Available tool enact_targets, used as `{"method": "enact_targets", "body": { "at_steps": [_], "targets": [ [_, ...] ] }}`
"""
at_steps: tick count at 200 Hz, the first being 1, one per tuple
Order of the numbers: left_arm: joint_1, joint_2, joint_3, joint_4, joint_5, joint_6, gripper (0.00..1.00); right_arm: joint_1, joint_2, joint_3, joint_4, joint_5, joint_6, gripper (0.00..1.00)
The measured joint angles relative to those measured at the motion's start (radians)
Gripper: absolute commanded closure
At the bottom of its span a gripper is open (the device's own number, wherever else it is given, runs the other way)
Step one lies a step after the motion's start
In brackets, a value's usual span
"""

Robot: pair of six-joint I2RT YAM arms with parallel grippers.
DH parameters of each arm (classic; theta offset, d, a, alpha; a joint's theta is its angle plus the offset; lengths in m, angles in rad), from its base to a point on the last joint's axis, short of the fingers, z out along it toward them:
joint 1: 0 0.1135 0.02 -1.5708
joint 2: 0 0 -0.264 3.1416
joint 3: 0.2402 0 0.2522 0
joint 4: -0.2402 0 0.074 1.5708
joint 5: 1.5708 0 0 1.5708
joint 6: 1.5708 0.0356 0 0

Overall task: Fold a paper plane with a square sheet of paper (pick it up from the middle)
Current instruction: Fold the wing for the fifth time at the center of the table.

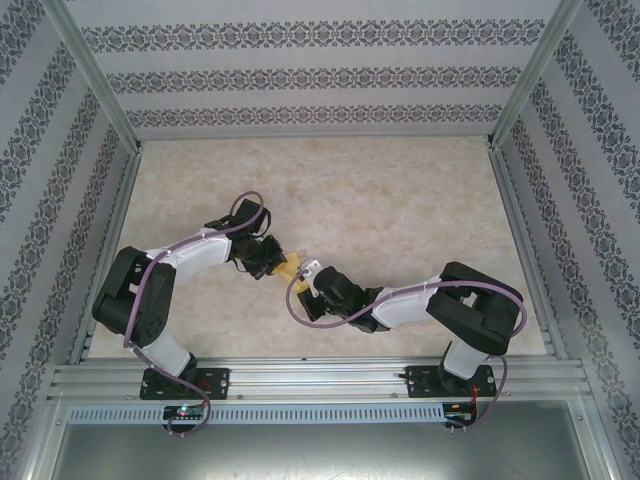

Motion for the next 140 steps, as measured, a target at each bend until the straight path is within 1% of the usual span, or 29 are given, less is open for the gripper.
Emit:
{"method": "enact_targets", "body": {
  "at_steps": [14,23,30,71,82,140],
  "targets": [
    [0.0,0.0,0.0,-0.011,0.0,0.0,0.98,0.008,0.0,0.001,-0.009,0.016,-0.02,0.9],
    [0.0,0.001,0.0,-0.015,0.001,0.0,1.0,0.014,-0.002,0.001,-0.014,0.026,-0.035,0.86],
    [0.0,0.002,0.0,-0.018,0.001,0.0,1.0,0.02,-0.008,0.001,-0.02,0.035,-0.048,0.83],
    [0.001,0.003,0.0,-0.022,0.004,0.0,1.0,0.09,-0.04,0.001,-0.061,0.121,-0.159,0.76],
    [0.001,0.003,0.0,-0.022,0.004,0.0,1.0,0.108,-0.04,0.0,-0.069,0.15,-0.19,0.73],
    [0.001,0.003,0.0,-0.022,0.008,0.0,1.0,0.139,-0.018,-0.004,-0.089,0.278,-0.319,0.73]
  ]
}}
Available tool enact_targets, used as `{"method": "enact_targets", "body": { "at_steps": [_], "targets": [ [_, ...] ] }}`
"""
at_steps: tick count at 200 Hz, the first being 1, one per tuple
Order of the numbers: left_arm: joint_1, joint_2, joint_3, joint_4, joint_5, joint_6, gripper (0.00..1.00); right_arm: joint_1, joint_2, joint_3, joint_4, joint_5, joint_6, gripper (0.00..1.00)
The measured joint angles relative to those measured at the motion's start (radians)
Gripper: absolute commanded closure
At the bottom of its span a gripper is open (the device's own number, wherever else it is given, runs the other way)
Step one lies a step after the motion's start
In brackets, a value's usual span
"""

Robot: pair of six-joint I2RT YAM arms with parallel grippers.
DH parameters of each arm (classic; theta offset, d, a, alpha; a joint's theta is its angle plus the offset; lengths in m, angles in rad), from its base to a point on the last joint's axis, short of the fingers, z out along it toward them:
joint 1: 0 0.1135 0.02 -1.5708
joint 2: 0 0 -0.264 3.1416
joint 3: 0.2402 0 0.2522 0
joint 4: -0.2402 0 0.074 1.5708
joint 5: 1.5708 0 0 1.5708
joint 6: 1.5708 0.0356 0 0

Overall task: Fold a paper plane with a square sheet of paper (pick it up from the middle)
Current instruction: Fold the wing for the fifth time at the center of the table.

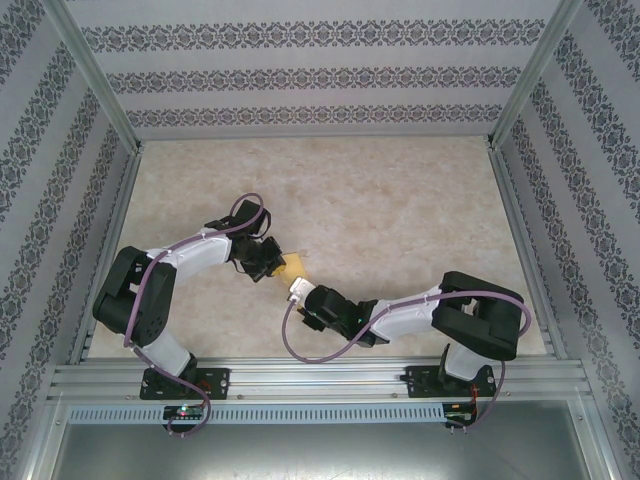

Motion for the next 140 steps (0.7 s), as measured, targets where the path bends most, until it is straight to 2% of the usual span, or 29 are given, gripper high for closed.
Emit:
{"method": "enact_targets", "body": {
  "at_steps": [64,116,140],
  "targets": [
    [0.0,0.01,0.002,0.0,0.003,0.0,1.0,0.013,0.048,0.006,0.011,0.087,-0.041,0.73],
    [0.0,0.01,0.002,0.0,0.003,0.0,1.0,0.013,0.048,0.006,0.036,0.09,-0.04,0.72],
    [0.0,0.01,0.002,0.0,0.004,0.0,1.0,0.013,0.048,0.008,0.045,0.091,-0.039,0.76]
  ]
}}
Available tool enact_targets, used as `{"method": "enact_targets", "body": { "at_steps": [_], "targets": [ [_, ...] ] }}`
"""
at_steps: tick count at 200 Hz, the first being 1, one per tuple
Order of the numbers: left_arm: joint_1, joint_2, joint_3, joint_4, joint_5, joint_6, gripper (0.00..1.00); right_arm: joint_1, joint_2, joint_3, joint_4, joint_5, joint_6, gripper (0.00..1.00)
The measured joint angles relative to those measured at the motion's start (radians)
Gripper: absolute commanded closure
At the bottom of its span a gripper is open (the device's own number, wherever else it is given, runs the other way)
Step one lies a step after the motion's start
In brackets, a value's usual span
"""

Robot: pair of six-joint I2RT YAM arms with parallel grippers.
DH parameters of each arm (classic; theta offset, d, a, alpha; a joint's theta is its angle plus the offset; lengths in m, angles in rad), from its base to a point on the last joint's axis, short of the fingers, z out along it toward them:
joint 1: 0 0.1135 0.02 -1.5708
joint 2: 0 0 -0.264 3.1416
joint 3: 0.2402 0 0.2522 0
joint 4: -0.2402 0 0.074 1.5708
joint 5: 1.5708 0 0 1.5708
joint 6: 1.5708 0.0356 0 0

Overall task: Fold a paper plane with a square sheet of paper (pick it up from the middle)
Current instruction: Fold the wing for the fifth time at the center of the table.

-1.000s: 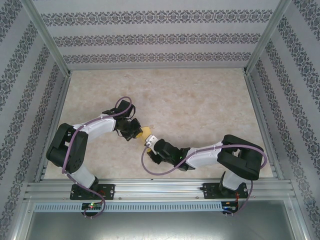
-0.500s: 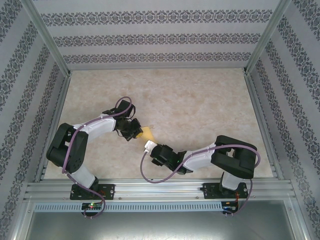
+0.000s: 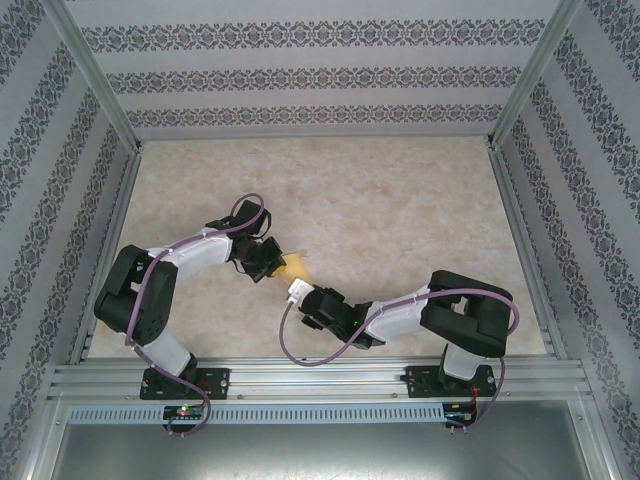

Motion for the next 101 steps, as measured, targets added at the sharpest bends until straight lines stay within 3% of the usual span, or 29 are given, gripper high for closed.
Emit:
{"method": "enact_targets", "body": {
  "at_steps": [58,101],
  "targets": [
    [0.0,0.0,0.0,0.0,0.002,0.0,0.97,0.0,0.013,0.007,0.011,0.004,0.015,1.0],
    [0.0,-0.001,0.0,-0.002,-0.004,0.018,0.81,0.0,0.013,0.011,0.004,0.003,0.055,1.0]
  ]
}}
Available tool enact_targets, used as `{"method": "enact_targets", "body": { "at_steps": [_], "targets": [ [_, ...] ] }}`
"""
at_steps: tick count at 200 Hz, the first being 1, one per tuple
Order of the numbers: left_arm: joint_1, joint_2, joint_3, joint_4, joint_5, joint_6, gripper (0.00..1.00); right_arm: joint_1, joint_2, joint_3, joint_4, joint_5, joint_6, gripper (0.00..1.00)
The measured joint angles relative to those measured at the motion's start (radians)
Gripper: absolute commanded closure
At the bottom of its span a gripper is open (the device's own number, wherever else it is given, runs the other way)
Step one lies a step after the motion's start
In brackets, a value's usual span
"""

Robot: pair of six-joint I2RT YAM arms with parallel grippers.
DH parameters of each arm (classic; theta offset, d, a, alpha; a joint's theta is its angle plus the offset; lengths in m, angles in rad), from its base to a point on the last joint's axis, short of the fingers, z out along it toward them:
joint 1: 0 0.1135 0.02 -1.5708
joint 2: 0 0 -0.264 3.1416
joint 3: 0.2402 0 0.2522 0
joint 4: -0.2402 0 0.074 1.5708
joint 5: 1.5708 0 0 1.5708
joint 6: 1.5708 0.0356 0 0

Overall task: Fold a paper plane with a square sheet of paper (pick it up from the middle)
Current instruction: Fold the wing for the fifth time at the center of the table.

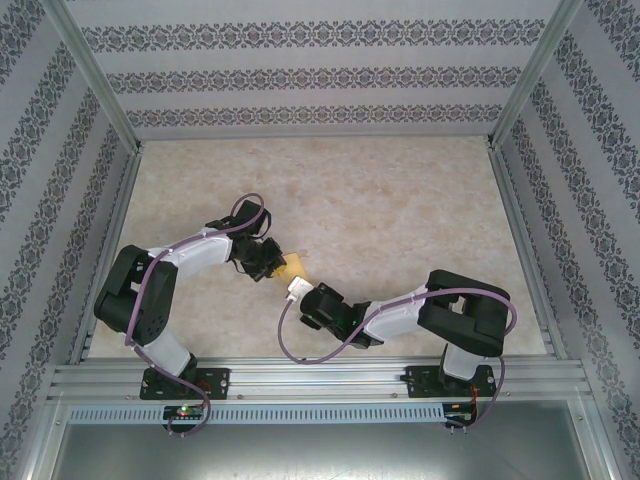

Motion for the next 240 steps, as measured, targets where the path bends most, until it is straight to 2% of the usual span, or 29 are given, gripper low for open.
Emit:
{"method": "enact_targets", "body": {
  "at_steps": [5,23,32,49,84,99,171,240],
  "targets": [
    [0.0,-0.002,0.0,-0.003,-0.003,0.006,0.79,0.0,0.0,0.001,-0.002,0.0,0.006,1.0],
    [0.0,-0.023,0.0,-0.017,-0.021,0.033,0.61,-0.001,0.0,0.005,-0.008,-0.008,0.035,1.0],
    [0.0,-0.047,0.0,-0.021,-0.036,0.035,0.56,-0.003,0.0,0.008,-0.008,-0.016,0.052,1.0],
    [0.0,-0.11,0.0,-0.025,-0.063,0.058,0.48,-0.003,0.001,0.014,-0.012,-0.027,0.082,1.0],
    [0.0,-0.237,0.0,-0.036,-0.142,0.097,0.39,-0.01,0.01,0.017,-0.014,-0.035,0.134,1.0],
    [0.0,-0.27,0.0,-0.053,-0.178,0.116,0.3,-0.016,0.017,0.017,-0.015,-0.042,0.15,1.0],
    [0.0,-0.432,-0.034,-0.076,-0.292,0.171,0.16,-0.046,0.016,0.017,-0.015,-0.105,0.232,1.0],
    [0.0,-0.525,-0.065,-0.08,-0.34,0.205,0.11,-0.082,0.005,0.014,-0.012,-0.182,0.292,1.0]
  ]
}}
